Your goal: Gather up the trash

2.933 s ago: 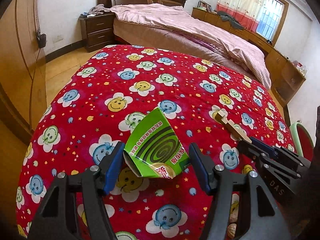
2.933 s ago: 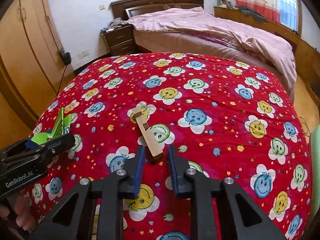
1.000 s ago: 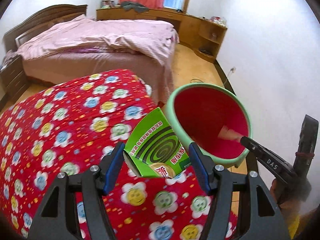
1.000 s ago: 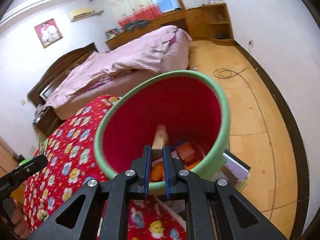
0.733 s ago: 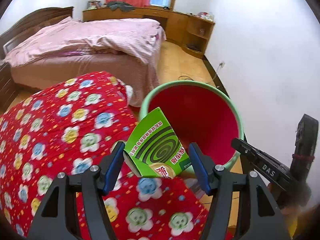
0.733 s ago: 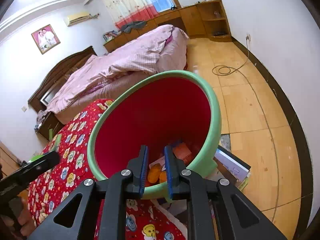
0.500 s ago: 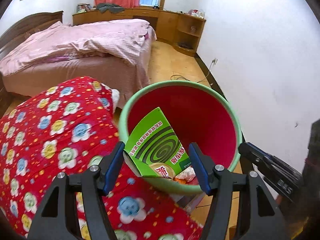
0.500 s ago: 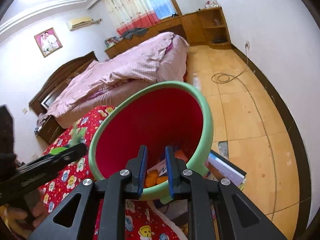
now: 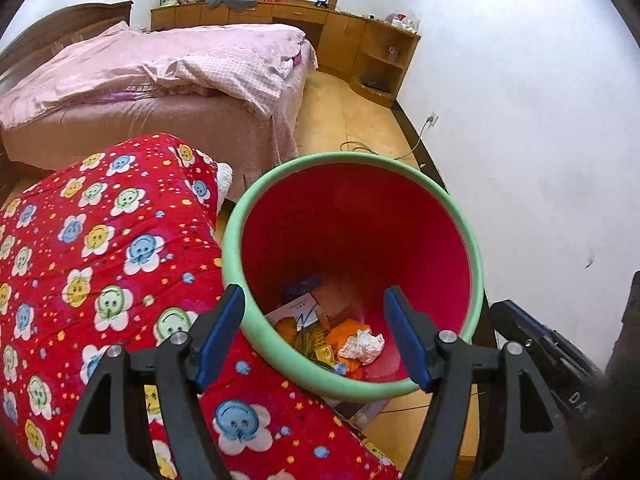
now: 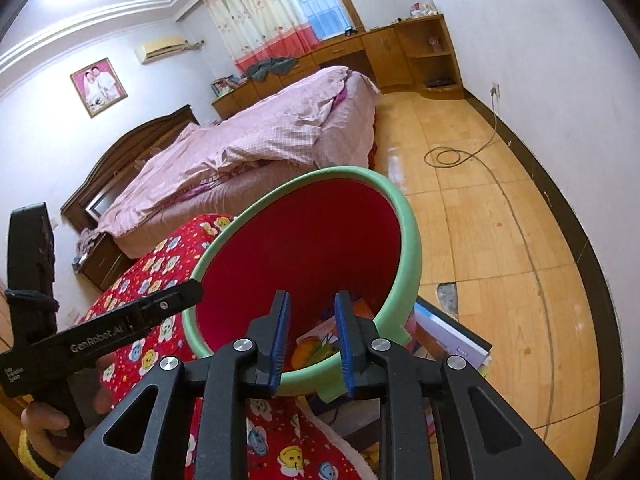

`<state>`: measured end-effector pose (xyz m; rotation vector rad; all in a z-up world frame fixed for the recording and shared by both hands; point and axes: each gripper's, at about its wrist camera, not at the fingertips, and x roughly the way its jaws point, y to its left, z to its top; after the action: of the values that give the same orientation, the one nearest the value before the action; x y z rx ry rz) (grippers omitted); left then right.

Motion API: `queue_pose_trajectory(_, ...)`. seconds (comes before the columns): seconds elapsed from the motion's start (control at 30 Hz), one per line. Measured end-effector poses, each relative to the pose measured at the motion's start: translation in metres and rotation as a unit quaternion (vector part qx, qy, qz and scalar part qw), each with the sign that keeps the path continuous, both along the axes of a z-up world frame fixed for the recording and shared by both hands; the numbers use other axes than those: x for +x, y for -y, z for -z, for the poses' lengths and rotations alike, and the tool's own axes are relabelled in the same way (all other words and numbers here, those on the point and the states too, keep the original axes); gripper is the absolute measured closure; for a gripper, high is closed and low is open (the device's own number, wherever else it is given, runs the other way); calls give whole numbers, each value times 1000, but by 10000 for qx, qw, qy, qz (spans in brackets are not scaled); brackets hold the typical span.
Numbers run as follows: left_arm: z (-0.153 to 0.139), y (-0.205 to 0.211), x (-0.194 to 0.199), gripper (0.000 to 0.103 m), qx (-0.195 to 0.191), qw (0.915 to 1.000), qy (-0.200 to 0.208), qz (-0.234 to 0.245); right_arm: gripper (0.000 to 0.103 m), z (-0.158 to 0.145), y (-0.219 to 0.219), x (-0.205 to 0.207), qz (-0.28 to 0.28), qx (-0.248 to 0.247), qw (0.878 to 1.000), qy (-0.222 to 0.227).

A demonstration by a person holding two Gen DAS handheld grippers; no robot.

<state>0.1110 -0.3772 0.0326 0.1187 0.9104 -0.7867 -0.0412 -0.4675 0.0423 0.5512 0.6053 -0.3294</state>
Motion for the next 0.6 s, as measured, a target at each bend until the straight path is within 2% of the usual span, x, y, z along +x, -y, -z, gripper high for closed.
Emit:
queue_pose_trajectory(0.1, -6, -12, -4, 32, -106, 9999, -66, -89, 63, -2, -7, -2, -68, 23, 10000, 41)
queue_pose_trajectory(0.4, -22, -61, -20, 32, -89, 9989, -42, -467, 55, -12, -41, -4, -505, 35, 9986, 138)
queue_pose_trajectory(0.53, -29, -87, -28, 32, -87, 9980, 42, -626, 44, -18, -66, -4, -716, -31, 9973, 149)
queue_pose_trajectory(0.6, -32, -102, -33, 32, -56, 9972, 76, -742, 42, -21, -78, -3, -846, -100, 9962, 156)
